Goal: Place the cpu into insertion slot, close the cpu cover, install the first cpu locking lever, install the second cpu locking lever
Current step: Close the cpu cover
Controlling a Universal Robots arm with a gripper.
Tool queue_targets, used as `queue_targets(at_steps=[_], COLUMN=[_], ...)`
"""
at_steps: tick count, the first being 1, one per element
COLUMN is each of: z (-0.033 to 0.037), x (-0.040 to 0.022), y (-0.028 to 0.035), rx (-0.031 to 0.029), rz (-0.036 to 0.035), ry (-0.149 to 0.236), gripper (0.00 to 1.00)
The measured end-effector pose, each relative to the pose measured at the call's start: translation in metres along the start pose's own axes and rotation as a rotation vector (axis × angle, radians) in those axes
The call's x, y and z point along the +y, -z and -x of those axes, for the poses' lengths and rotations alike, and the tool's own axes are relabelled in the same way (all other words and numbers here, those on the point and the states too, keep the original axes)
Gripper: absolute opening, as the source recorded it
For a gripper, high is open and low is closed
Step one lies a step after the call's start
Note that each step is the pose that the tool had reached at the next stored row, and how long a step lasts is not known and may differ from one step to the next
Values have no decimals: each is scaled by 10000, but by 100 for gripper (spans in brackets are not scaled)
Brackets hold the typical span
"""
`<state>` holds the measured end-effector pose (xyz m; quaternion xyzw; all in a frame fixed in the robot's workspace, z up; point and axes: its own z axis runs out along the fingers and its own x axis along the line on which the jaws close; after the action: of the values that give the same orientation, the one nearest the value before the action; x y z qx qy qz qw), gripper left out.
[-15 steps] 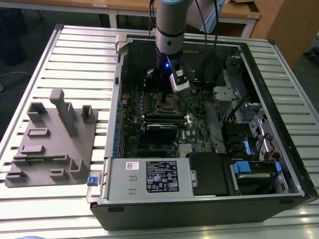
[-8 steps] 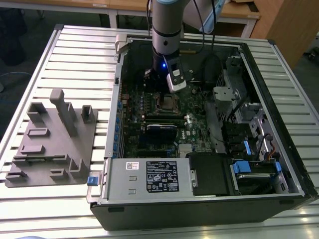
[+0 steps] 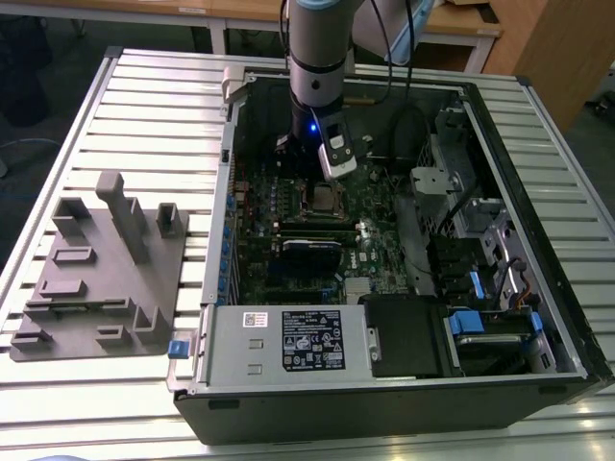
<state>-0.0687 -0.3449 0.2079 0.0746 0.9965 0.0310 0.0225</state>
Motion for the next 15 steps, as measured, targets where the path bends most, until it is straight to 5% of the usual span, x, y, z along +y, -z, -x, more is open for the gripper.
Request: queue_targets(at_steps=[15], z=[-49], x=[-19], y=[-51], rx=[-27], rz=[23], ry=[394], gripper=[11])
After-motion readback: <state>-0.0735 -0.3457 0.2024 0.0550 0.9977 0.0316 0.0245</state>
